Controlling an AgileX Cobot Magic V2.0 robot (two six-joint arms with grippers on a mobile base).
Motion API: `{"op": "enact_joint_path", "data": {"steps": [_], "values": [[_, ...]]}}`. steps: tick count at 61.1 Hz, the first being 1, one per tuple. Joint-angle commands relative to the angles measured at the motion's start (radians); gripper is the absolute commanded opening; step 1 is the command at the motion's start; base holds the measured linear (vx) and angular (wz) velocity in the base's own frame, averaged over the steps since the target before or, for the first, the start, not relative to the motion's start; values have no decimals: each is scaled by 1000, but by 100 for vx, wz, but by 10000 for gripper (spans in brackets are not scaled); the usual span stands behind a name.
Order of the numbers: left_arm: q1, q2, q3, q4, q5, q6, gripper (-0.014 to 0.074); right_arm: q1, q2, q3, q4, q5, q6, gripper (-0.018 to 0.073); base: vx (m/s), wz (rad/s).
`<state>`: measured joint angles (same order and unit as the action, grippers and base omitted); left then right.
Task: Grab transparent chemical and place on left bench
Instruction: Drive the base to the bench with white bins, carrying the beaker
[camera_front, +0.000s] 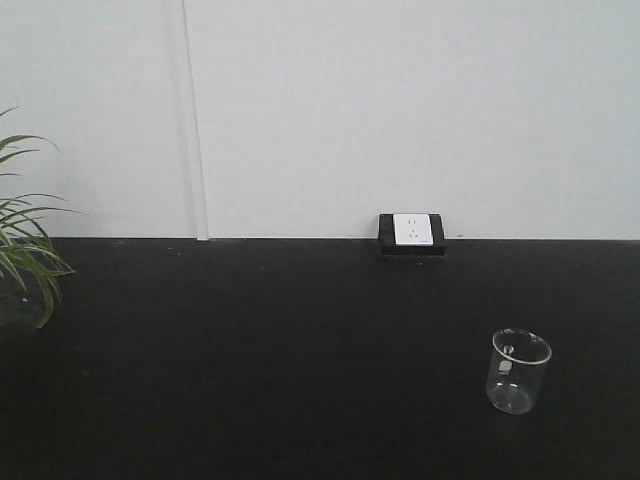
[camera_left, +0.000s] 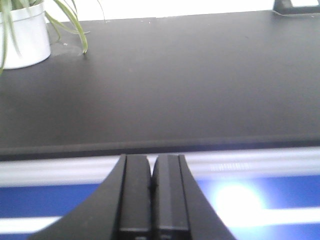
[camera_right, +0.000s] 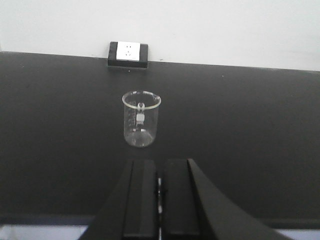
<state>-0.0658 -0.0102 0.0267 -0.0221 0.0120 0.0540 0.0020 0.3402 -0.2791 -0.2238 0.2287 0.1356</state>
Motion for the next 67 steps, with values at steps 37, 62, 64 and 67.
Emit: {"op": "enact_joint_path", "data": {"steps": [37, 62, 64, 67], "values": [[-2, -19, 16, -1, -78, -8, -3, -4, 6, -29, -8, -78, 0, -7, -40, 8], [-2, -19, 16, -1, -78, -8, -3, -5, 6, -29, -8, -78, 0, -7, -34, 24], [-2, -19, 16, -1, -78, -8, -3, -5, 6, -29, -8, -78, 0, -7, -25, 41], [-2, -19, 16, -1, -78, -8, -3, -5, 6, -29, -8, -78, 0, -7, -22, 45]]}}
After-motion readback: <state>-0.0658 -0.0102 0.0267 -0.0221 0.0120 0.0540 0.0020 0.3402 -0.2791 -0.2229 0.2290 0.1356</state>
